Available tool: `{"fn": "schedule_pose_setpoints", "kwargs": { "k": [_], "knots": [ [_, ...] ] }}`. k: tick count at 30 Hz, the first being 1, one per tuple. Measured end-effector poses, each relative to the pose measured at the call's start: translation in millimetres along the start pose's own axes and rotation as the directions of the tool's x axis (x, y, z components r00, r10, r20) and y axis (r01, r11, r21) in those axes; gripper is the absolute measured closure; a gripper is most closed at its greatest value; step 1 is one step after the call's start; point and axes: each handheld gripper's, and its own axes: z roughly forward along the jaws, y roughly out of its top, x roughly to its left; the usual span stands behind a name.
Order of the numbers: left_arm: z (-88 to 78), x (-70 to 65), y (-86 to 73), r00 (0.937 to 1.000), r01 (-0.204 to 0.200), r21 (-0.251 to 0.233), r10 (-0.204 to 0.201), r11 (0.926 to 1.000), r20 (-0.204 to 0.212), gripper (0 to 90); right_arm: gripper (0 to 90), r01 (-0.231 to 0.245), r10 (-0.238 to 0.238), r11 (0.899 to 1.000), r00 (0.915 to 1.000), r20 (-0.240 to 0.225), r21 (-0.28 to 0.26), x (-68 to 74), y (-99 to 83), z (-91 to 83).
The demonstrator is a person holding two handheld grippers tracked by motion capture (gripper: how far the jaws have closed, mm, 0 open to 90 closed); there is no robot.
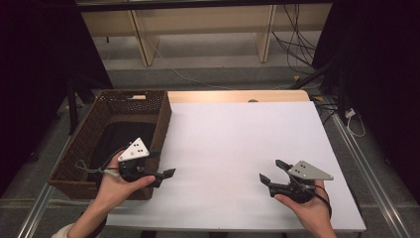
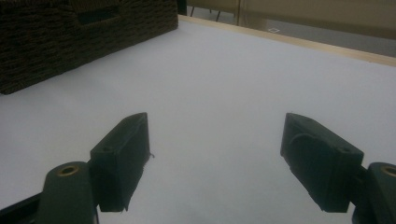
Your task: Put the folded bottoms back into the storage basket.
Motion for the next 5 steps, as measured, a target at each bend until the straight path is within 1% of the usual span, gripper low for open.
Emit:
{"fn": "schedule_pose_setpoints", "kwargs": {
  "k": [2,5],
  "knots": [
    [-0.1,-0.1,0.5,1.0,-0.002,-0.003,0.002,1.0,0.0,15.7,24.8,-0.005,0.005,1.0,1.0,-0.001,0.001,-0.4,-0.1,0.1],
    [-1.0,-0.2,0.6,1.0,0.003,-0.007,-0.003,1.0,0.003,15.7,24.8,-0.001,0.001,1.0,1.0,-0.001,-0.001,-1.5,-0.3,0.6]
  ]
}}
